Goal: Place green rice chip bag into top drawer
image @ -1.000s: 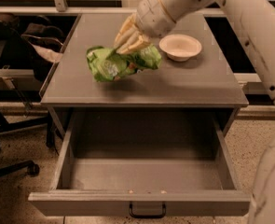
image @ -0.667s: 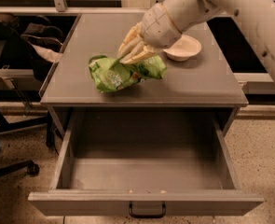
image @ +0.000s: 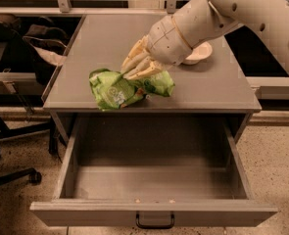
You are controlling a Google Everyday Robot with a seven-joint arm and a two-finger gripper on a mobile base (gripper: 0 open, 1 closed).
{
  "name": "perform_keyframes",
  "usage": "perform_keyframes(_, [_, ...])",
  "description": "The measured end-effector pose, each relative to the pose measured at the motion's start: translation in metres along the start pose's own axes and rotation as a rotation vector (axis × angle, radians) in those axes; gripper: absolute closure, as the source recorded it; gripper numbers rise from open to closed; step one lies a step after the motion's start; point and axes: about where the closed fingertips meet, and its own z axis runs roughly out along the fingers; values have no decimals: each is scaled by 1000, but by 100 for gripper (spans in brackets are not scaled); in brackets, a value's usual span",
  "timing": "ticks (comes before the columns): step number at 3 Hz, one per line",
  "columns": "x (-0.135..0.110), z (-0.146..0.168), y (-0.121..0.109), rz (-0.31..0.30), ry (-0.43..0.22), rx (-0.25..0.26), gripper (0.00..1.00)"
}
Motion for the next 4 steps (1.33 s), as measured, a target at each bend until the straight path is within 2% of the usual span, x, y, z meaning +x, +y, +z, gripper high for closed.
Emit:
perform_keyframes(2, [-31,-14,46,62,26,21,100])
perform_keyframes(4, [-41,-20,90,131,44,67,100])
